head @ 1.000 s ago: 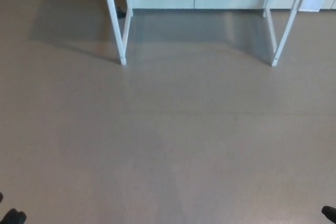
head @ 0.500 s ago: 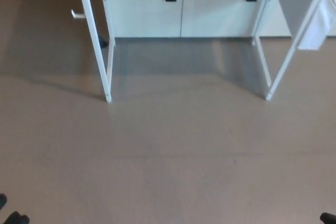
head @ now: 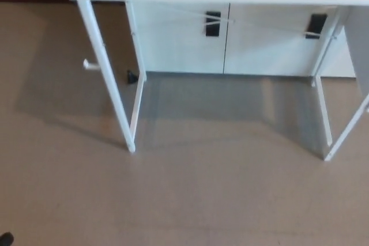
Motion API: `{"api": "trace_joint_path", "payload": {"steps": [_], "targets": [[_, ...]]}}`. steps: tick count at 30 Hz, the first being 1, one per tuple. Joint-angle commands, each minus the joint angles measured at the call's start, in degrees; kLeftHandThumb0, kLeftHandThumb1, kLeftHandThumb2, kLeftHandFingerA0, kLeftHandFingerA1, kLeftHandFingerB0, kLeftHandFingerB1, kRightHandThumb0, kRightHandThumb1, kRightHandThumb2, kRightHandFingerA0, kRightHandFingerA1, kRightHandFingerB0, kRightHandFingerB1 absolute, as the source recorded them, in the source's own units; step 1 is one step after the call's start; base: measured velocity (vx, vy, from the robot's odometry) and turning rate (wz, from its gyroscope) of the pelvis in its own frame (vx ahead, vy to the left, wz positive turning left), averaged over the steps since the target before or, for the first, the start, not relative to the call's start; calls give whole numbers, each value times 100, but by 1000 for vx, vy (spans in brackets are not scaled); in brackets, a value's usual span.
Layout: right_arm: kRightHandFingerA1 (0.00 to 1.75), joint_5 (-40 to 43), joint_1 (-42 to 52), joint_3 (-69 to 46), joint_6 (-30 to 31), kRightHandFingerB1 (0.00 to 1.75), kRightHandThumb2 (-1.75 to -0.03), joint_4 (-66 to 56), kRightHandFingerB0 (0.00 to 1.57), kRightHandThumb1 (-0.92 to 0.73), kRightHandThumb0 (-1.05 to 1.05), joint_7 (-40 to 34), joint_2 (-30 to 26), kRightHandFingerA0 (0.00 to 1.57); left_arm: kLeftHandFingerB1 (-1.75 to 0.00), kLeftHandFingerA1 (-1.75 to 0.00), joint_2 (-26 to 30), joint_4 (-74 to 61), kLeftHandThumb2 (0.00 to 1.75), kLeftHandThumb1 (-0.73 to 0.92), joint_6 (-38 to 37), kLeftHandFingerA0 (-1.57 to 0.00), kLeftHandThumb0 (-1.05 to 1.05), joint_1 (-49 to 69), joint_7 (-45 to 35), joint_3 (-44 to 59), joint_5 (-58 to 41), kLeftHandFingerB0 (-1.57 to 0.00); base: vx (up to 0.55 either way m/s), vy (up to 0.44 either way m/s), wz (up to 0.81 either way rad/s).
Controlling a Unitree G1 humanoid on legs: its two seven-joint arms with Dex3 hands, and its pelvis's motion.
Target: The robot walks towards a desk on which an air pump is kept in the middle. It lifts it up and holds it with its left hand and uses its right hand to compress it by pushing its handle inwards.
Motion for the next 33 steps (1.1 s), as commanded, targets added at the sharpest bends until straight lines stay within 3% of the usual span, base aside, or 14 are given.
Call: {"api": "trace_joint_path", "payload": {"steps": [1,12,33], "targets": [[58,-56,115,39,-172,46,-59,59,55,-66,-28,57,-75,79,-34,-43,75,-85,62,78,-202,-40,-15,112,-115,-49,90,-36,380,58,-31],[59,-66,41,86,-237,46,-59,144,55,-67,-28,91,-121,80,-34,-43,125,-1,62,77,-157,-42,-15,12,-138,-61,58,-34,554,115,-10],[60,-120,94,198,-431,46,-59,388,57,-65,-30,185,-176,82,-35,-43,245,108,60,74,-182,-41,-17,157,-410,-149,82,-37,238,-54,6]]}}
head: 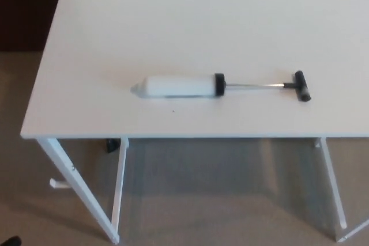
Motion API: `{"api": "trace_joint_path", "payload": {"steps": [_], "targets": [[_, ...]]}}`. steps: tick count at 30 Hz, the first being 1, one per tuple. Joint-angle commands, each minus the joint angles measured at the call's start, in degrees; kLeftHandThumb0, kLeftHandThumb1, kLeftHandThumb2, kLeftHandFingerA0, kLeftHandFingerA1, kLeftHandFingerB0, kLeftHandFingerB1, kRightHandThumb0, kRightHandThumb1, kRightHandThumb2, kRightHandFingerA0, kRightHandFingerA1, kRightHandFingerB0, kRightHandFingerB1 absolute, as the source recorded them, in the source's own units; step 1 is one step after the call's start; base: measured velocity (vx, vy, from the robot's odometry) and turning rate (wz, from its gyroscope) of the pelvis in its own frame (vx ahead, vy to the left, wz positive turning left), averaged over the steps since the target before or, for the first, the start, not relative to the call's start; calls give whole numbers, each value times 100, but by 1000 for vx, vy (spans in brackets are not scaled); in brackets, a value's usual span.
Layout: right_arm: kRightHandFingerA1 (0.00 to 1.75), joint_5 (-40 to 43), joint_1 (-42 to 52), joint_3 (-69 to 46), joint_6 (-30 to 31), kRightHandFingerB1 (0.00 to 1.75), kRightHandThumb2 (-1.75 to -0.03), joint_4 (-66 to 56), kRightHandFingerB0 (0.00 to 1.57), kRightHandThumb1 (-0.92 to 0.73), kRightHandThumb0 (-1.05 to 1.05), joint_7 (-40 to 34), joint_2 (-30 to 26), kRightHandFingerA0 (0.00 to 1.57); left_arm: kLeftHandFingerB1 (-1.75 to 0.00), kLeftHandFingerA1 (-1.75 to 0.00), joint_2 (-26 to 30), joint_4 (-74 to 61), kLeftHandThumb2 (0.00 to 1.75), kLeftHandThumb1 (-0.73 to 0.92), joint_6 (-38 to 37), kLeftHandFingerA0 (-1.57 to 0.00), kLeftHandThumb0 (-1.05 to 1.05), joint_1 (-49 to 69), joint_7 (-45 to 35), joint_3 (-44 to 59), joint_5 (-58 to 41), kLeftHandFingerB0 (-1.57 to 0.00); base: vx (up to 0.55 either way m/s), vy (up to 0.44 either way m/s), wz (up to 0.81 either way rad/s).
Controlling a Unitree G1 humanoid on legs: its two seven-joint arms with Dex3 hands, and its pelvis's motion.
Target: The robot walks towards a desk on which an air pump is kept in the middle. It lifts it up and holds it with its left hand and uses its right hand to compress it by pushing its handle inwards.
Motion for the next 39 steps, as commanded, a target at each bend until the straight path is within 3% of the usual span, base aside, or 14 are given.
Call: {"api": "trace_joint_path", "payload": {"steps": [1,9,27,39], "targets": [[60,-27,17,18,-151,46,-59,91,58,-66,-29,84,-77,82,-35,-44,150,86,60,75,-130,-43,-18,17,-71,19,78,-38,41,152,7],[60,-36,43,58,-169,46,-59,138,57,-67,-28,90,-91,81,-35,-45,162,101,60,71,-208,-43,-21,86,-146,0,57,-38,106,181,2],[60,-27,125,119,-210,47,-60,77,57,-68,-28,141,-114,81,-35,-45,212,227,59,73,-337,-40,-21,116,-283,-41,77,-37,12,-78,-6],[61,-39,91,154,-156,47,-60,36,61,-68,-29,99,-137,82,-35,-45,186,123,59,71,-325,-40,-22,130,-249,-44,62,-37,0,145,-2]]}}
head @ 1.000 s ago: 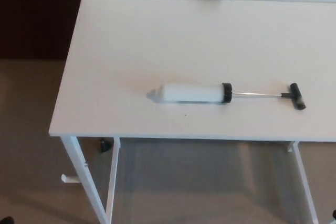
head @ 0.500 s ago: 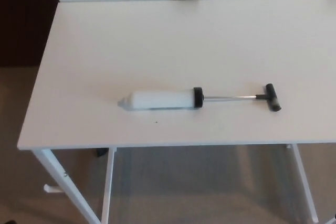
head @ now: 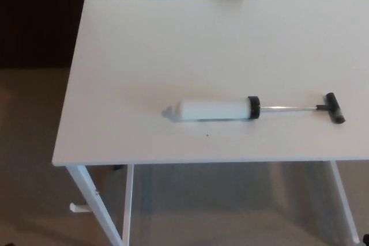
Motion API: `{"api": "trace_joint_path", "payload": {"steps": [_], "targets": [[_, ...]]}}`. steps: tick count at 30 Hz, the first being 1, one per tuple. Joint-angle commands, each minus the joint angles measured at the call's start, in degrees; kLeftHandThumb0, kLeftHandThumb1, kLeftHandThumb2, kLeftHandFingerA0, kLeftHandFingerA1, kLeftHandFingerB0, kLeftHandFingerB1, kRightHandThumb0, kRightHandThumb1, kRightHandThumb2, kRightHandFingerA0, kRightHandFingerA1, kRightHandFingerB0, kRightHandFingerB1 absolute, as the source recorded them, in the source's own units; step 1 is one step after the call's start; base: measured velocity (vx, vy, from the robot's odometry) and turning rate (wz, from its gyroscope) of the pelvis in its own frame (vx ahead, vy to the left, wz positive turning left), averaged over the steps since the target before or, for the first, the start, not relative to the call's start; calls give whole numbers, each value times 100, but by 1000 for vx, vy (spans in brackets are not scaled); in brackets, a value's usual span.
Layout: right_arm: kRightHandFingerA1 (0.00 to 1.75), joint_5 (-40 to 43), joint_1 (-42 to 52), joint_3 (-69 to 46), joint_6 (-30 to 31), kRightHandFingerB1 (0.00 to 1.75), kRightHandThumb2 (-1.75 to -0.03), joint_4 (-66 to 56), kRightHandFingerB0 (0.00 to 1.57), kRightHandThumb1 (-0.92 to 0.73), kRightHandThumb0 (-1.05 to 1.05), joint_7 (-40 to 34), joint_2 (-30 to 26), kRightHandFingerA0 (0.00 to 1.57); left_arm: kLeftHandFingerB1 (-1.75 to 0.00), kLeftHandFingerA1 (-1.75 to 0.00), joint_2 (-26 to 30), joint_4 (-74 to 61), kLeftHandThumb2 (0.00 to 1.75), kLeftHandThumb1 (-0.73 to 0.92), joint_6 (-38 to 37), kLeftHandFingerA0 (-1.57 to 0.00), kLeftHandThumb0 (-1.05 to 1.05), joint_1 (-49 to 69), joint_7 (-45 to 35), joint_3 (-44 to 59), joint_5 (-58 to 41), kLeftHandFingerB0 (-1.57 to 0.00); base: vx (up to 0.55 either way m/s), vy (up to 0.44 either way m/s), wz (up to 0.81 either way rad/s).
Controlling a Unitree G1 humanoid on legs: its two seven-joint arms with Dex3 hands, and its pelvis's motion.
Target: The robot walks towards a desk on which an air pump is kept in the middle. It lifts it up and holds it with its left hand and uses its right hand to compress it by pushing its handle inwards.
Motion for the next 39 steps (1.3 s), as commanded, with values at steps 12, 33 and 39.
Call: {"api": "trace_joint_path", "payload": {"steps": [12,33,39], "targets": [[61,9,-63,-27,-24,49,-59,10,64,-64,-30,21,-89,83,-35,-45,17,-75,61,73,-105,-42,-21,15,29,-7,67,-36,3,-63,3],[54,610,1498,-366,643,46,-58,-3085,61,-64,-28,90,-94,84,-28,-33,730,-2183,58,61,603,-35,-13,307,1458,2619,-1405,-19,0,0,0],[53,638,1952,-565,780,46,-60,-3433,59,-69,-24,-172,82,82,-30,-34,1923,-5151,59,54,1168,-24,-23,-222,1808,3046,-1695,-22,0,0,0]]}}
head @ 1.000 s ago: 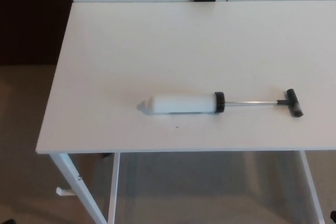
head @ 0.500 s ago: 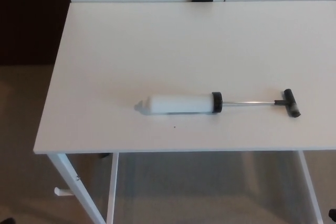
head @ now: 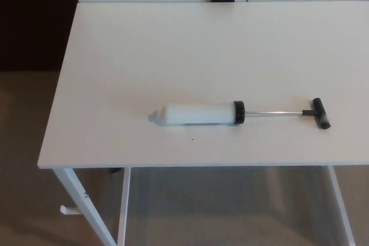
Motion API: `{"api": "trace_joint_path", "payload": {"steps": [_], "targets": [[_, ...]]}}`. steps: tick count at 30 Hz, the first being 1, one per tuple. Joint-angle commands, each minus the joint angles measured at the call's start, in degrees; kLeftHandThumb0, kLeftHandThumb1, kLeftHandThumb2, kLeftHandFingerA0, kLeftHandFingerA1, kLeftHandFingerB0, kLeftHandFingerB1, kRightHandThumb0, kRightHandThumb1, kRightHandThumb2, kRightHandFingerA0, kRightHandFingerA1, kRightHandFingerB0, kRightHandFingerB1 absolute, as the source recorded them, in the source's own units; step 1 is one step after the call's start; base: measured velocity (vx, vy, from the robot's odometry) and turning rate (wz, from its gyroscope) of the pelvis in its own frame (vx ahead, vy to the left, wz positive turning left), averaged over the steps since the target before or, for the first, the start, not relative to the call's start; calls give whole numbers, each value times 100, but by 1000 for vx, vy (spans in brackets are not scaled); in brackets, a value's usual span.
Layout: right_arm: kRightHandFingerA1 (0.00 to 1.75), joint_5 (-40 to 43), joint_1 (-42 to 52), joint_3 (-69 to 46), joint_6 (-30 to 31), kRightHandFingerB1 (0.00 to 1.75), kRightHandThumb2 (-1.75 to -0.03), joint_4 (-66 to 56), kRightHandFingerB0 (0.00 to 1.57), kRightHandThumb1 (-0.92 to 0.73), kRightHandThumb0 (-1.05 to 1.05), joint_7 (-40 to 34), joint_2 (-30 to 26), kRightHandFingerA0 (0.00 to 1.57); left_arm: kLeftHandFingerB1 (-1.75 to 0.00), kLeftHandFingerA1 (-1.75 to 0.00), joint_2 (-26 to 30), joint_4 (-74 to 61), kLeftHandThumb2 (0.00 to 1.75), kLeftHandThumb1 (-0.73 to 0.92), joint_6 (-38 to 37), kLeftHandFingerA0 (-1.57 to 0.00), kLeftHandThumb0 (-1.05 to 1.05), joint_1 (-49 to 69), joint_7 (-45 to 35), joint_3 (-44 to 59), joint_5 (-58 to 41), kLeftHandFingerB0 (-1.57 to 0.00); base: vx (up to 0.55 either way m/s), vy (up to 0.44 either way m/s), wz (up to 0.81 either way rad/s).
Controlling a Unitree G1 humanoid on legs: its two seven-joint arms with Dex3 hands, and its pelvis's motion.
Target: The robot walks towards a desk on which an air pump is kept in the middle. It lifts it up and holds it with its left hand and uses its right hand to compress it by pushing its handle inwards.
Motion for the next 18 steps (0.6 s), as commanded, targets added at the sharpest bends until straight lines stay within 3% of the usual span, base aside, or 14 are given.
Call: {"api": "trace_joint_path", "payload": {"steps": [1,2,5,7,9,10,14,15,18], "targets": [[53,492,1028,-490,582,46,-60,-1362,59,-69,-24,-240,125,82,-30,-34,2009,-3952,59,54,1067,-24,-23,-742,1170,1161,-1072,-22,0,0,0],[53,492,1028,-490,582,46,-60,-1362,59,-69,-24,-240,125,82,-30,-34,2009,-3952,59,54,1067,-24,-23,-742,1170,1161,-1072,-22,0,0,0],[54,561,1097,-472,554,47,-60,-1505,63,-69,-24,-288,279,84,-30,-35,2923,-4867,60,55,1304,-17,-28,-1993,1272,272,-452,-17,0,0,0],[54,580,1132,-466,543,47,-60,-1544,63,-69,-24,-281,307,84,-30,-35,3116,-5027,60,55,1367,-17,-28,-2335,1254,-47,-257,-17,0,0,0],[53,435,1204,-431,475,46,-59,-1525,64,-68,-27,-295,288,84,-32,-37,3390,-5161,61,49,1408,-19,-36,-3501,947,-1302,615,-16,0,0,0],[54,348,1233,-403,384,47,-59,-1472,61,-68,-27,-272,275,81,-50,-51,3334,-5191,90,39,1511,-10,-19,-4127,730,-2007,1015,-8,0,0,0],[53,236,1282,-372,294,46,-59,-1453,62,-68,-28,-253,253,81,-50,-51,3091,-5200,89,36,1622,-10,-21,-4923,380,-3017,1605,-9,0,0,0],[55,183,1293,-361,227,47,-60,-1445,60,-69,-29,-229,230,81,-35,-38,2831,-5207,64,44,1693,-25,-45,-5277,167,-3631,1984,-21,0,0,0],[54,60,1355,-294,140,46,-59,-1492,63,-69,-30,-232,242,82,-35,-38,2474,-5239,63,43,1720,-26,-42,-5580,-125,-4436,2517,-22,0,0,0]]}}
